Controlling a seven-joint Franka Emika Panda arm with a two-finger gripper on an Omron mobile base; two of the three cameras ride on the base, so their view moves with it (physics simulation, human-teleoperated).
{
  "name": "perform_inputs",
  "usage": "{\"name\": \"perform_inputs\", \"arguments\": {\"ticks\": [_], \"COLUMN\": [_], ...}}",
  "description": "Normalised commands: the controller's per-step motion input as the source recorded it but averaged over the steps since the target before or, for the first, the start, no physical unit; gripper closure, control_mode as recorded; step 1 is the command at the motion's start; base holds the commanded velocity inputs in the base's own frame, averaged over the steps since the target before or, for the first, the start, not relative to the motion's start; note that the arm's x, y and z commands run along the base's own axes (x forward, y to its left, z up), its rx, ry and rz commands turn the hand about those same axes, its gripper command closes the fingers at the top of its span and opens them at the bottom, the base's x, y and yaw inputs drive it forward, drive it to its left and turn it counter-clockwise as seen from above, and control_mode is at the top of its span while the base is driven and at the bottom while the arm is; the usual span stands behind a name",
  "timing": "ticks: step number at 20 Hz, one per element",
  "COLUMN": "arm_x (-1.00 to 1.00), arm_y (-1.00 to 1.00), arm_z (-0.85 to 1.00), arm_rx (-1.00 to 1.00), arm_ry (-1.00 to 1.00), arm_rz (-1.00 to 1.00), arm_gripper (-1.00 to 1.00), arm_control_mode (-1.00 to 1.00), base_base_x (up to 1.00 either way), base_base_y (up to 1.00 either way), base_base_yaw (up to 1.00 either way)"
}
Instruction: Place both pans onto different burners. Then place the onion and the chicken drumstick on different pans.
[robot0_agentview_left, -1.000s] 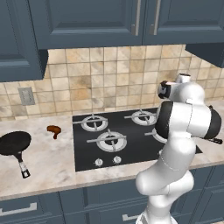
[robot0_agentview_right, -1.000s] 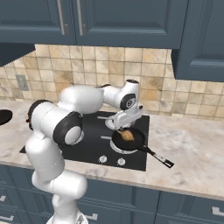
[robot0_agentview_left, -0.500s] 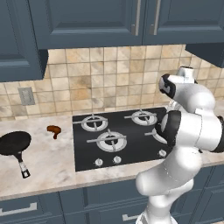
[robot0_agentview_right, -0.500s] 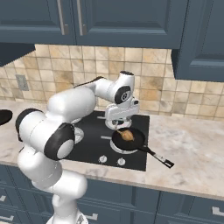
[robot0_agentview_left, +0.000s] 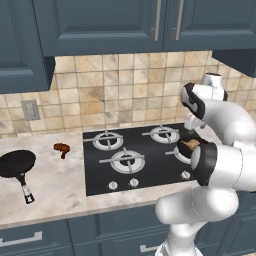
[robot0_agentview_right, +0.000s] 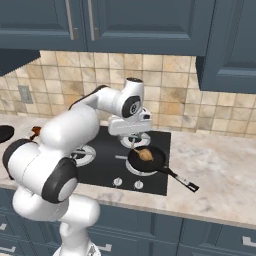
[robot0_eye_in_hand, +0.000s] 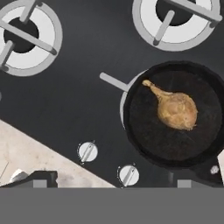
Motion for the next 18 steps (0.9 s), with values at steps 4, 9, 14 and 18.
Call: {"name": "perform_inputs", "arguments": {"ticks": [4,9,14,18], "arm_x": [-0.17,-0.14,-0.07,-0.06], "arm_y": [0.04,0.00,0.01,0.05], "arm_z": [0.12,0.01,0.00,0.00], "arm_rx": [0.00,0.00,-0.05,-0.05], "arm_ry": [0.00,-0.03,-0.09,-0.06], "arm_rz": [-0.18,-0.13,-0.09,-0.12], "arm_gripper": [-1.00,-1.00,-1.00,-1.00], "arm_control_mode": [-1.00,-1.00,-1.00,-1.00], "base_base_x": [0.00,0.00,0.00,0.00], "base_base_y": [0.00,0.00,0.00,0.00], "base_base_yaw": [0.00,0.00,0.00,0.00]}}
